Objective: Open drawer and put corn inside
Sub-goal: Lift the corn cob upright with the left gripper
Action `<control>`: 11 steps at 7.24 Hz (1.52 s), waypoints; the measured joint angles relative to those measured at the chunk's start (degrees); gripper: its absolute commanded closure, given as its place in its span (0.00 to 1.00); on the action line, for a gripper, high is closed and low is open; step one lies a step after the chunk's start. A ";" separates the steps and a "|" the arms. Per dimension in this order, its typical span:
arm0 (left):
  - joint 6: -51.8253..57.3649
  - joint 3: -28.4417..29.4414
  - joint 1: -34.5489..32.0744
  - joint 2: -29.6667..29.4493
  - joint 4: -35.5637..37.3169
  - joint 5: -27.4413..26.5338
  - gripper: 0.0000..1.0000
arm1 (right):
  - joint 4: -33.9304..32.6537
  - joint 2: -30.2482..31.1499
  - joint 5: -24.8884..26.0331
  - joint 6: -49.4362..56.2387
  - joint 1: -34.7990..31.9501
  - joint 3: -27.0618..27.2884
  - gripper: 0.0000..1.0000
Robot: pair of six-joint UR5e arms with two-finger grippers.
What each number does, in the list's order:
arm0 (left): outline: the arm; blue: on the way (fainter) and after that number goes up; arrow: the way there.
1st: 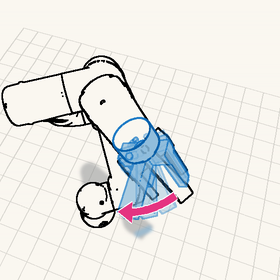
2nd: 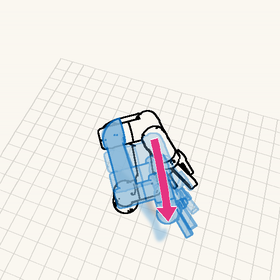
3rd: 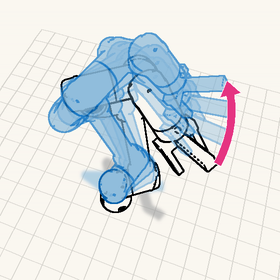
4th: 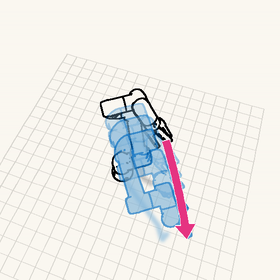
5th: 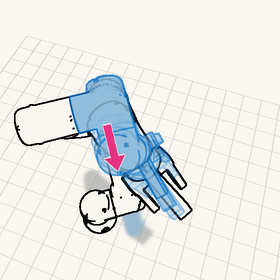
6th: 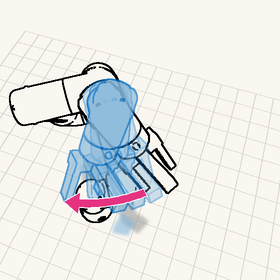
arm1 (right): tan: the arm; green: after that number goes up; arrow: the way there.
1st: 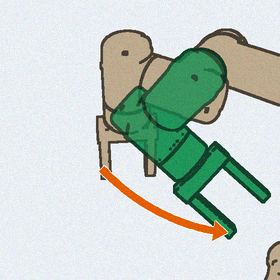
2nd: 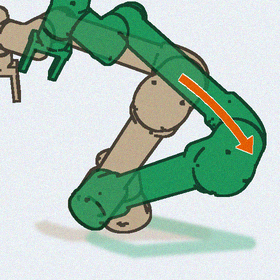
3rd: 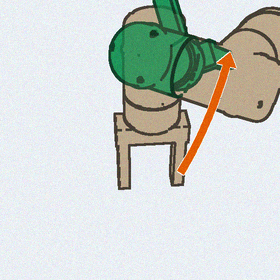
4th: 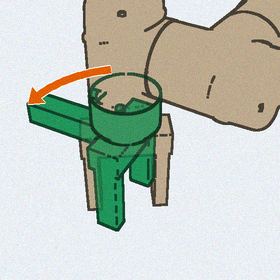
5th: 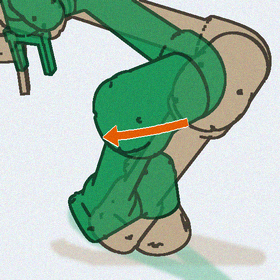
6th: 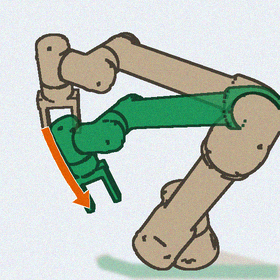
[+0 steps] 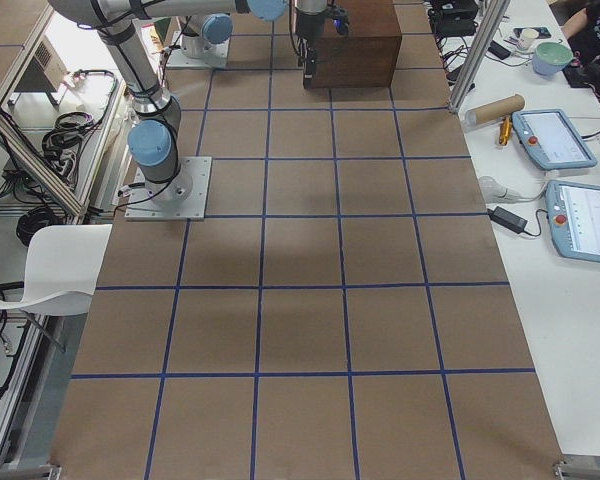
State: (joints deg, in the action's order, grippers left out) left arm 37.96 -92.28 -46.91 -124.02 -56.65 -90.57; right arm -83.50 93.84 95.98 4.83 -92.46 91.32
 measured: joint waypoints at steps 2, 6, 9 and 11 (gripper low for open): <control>0.06 0.06 -0.02 0.17 0.04 -0.03 1.00 | 0.00 0.01 0.00 0.00 0.00 0.00 0.00; 0.11 1.53 -0.38 7.30 -4.55 0.04 1.00 | 0.00 -0.01 0.00 0.00 0.00 0.00 0.00; 0.16 3.53 -1.06 15.99 -14.82 3.34 1.00 | 0.00 0.02 0.00 0.00 0.00 0.00 0.00; -0.03 3.72 -2.43 19.02 -17.67 5.19 1.00 | 0.00 0.02 0.00 0.00 0.00 0.00 0.00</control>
State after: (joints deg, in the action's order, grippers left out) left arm 37.93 -88.57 -49.34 -105.00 -74.32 -85.38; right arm -83.50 93.86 95.98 4.84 -92.46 91.32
